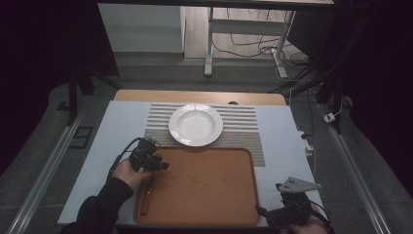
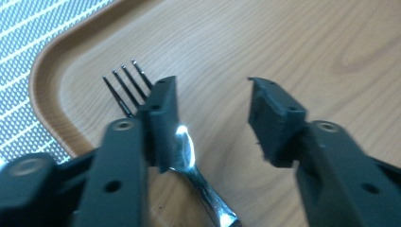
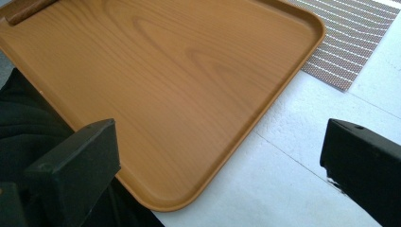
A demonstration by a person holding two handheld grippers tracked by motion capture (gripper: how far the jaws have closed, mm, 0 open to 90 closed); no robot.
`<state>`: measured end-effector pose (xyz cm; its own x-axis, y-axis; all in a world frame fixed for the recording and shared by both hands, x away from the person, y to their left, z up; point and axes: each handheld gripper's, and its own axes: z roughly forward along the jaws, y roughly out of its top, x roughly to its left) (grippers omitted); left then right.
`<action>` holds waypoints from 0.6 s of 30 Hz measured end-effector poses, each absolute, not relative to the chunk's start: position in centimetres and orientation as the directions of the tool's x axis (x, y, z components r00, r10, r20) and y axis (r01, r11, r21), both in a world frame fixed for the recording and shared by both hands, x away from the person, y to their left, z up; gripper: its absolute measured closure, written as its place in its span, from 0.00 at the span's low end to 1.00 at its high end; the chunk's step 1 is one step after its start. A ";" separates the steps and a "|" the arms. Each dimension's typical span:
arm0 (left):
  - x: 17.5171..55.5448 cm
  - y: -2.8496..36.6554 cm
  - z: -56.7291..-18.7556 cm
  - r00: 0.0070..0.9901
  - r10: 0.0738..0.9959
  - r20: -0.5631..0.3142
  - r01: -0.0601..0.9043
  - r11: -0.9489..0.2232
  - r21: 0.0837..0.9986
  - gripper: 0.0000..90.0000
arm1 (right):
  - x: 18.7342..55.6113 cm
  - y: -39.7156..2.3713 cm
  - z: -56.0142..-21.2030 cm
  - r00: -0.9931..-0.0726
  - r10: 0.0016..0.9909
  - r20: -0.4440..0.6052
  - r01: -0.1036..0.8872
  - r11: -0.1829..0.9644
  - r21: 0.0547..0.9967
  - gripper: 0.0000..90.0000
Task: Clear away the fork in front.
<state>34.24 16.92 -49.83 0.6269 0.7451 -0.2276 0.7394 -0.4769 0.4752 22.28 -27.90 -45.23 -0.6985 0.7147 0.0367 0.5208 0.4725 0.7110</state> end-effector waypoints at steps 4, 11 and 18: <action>33.9 17.1 -49.4 0.642 0.729 -0.236 0.719 -0.465 0.516 0.37 | 22.3 -27.9 -45.2 -0.699 0.715 0.038 0.520 0.471 0.712 0.00; 33.0 17.4 -48.6 0.631 0.736 -0.244 0.717 -0.434 0.546 0.17 | 22.3 -27.9 -45.2 -0.699 0.714 0.038 0.518 0.470 0.714 0.00; 31.2 18.1 -47.7 0.661 0.707 -0.250 0.680 -0.423 0.600 0.06 | 22.2 -28.0 -45.2 -0.698 0.715 0.041 0.521 0.468 0.714 0.00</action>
<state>31.17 18.13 -47.69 0.6610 0.7074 -0.2504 0.6795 -0.4227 0.5997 22.24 -27.96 -45.18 -0.6979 0.7151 0.0406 0.5208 0.4677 0.7142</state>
